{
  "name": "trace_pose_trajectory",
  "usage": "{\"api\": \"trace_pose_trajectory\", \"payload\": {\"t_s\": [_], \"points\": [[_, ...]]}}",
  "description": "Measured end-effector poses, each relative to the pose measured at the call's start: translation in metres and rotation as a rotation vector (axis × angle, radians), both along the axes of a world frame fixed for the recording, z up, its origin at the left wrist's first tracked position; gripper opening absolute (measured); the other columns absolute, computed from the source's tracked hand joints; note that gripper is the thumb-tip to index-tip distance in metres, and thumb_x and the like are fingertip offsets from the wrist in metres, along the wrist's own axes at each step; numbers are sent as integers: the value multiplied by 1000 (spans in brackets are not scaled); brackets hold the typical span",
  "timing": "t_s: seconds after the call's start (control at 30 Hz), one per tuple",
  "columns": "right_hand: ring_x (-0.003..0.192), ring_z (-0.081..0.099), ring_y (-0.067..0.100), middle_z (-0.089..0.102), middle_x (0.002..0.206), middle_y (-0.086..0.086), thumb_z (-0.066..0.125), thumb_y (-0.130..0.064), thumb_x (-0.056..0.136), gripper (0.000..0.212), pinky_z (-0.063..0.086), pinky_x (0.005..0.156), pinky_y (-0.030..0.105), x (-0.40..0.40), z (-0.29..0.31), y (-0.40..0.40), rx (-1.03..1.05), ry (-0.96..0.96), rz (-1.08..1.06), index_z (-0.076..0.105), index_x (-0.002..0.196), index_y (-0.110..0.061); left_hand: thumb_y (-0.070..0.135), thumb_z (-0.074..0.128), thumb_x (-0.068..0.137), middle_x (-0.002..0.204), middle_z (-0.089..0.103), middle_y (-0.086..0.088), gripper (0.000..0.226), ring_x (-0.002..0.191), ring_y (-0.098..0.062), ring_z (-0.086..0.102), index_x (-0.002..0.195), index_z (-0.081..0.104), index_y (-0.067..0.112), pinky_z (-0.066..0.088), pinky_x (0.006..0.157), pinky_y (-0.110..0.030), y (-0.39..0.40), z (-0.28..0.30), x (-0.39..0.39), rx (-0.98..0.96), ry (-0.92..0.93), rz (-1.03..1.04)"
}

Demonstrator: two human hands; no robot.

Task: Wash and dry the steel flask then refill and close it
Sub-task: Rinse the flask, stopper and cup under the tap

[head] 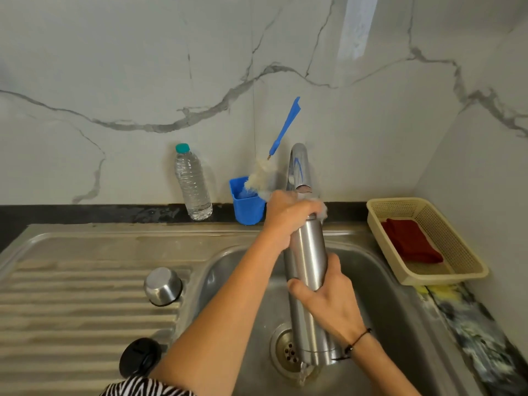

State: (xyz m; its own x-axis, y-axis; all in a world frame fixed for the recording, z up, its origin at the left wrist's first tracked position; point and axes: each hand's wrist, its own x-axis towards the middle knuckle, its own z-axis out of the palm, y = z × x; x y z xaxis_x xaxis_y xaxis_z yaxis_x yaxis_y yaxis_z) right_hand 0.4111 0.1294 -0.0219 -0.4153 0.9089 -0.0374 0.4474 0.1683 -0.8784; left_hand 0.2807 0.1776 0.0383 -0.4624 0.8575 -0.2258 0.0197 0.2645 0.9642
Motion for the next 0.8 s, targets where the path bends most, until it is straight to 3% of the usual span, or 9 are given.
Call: {"api": "trace_pose_trajectory", "payload": {"t_s": [0.07,0.17,0.27,0.37,0.47,0.53,0.63,0.73,0.8], "points": [[73,64,10,61,90,-7,73,-36,63,58,53,60,19,6,3,5,-127,93,72,40,109,-24,10,78,63,90,68,-15,36,80,-27,67,95,63,1,58,71,-36,-2,2,-8,-6,-191,-141],[79,65,5,62,95,-6,70,-39,59,60,53,63,19,10,1,8,-228,164,131,42,111,-30,4,72,76,79,66,-13,18,73,-26,66,91,61,3,58,70,-34,-1,2,-14,67,-414,-285],[75,64,10,60,92,-7,74,-33,71,54,50,57,15,8,-1,11,-187,103,64,39,111,-23,14,71,79,84,61,-5,23,81,-21,62,96,56,12,53,66,-28,4,-5,5,2,-137,-47],[69,60,8,57,86,-9,73,-31,72,53,46,51,14,5,-4,10,33,-54,6,34,107,-23,23,67,83,85,55,4,36,77,-13,57,111,47,15,40,56,-17,1,-21,27,121,145,236],[70,61,10,58,88,-8,75,-31,69,59,49,54,17,8,-7,7,67,-47,25,32,109,-25,19,72,79,86,61,0,28,79,-14,60,103,56,16,47,63,-23,-7,-18,23,125,-85,232],[73,64,12,61,91,-5,75,-34,62,62,54,59,21,15,-4,12,-67,53,114,38,111,-24,11,74,76,82,66,-5,22,80,-20,64,94,64,16,55,73,-35,-11,-11,10,110,-242,95],[84,65,9,63,101,0,69,-44,51,71,56,70,25,21,-3,21,-274,200,290,44,116,-28,2,73,74,78,69,-10,26,74,-21,68,99,68,10,57,76,-36,-20,-10,-3,177,-414,-74],[89,64,13,61,105,-1,69,-45,52,77,57,78,31,16,-13,28,-338,125,274,42,121,-26,8,76,73,87,70,-10,26,77,-21,69,97,68,13,58,76,-38,-11,-18,-4,115,-296,27],[89,62,12,58,106,-3,74,-39,59,78,56,76,28,10,-22,26,-230,16,220,34,124,-25,13,77,75,93,67,-5,28,79,-16,66,100,65,16,56,69,-31,-6,-22,3,69,-215,203]]}}
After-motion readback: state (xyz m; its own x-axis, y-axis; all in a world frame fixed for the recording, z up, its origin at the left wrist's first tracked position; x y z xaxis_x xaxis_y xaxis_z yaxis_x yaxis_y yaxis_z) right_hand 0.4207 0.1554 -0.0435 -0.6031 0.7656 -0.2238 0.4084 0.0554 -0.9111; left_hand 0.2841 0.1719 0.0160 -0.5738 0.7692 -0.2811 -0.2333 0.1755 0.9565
